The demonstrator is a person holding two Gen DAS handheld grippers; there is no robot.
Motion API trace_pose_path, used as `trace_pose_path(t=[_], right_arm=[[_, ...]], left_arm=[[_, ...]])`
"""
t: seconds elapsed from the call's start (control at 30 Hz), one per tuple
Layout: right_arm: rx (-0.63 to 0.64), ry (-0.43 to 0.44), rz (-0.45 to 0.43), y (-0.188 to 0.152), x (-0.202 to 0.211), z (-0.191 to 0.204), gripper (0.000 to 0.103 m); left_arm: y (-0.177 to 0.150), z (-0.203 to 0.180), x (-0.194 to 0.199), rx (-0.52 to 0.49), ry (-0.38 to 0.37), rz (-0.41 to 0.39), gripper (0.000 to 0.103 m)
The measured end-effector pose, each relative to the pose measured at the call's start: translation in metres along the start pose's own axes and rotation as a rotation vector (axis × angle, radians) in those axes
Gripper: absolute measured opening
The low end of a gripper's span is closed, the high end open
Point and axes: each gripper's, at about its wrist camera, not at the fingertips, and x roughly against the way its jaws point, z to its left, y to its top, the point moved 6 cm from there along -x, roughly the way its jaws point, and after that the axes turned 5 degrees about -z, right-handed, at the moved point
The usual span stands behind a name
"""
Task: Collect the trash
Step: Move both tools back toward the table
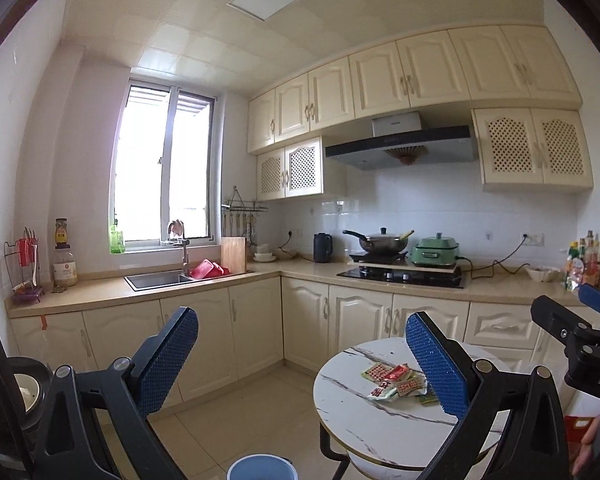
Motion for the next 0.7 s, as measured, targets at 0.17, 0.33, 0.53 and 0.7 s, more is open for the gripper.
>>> trace_pose_path(t=[0.17, 0.33, 0.53, 0.7], right_arm=[[-0.006, -0.016, 0.007, -0.002, -0.001, -0.008, 0.103], [-0.008, -0.027, 0.015, -0.006, -0.003, -0.015, 0.103], [-0.022, -0.07, 0.051, -0.019, -0.02, -0.036, 0.103], [-0.053, -0.13, 0.117, -0.045, -0.045, -0.072, 0.103]], left_arm=[[-0.002, 0.001, -0.031, -0.006, -0.001, 0.016, 0.102], [0.006, 0.002, -0.063, -0.008, 0.001, 0.033, 0.102], [0.011, -0.004, -0.116, -0.011, -0.002, 0.088, 0.102], [0.003, -0.023, -0.185, -0.006, -0.031, 0.194, 0.102]])
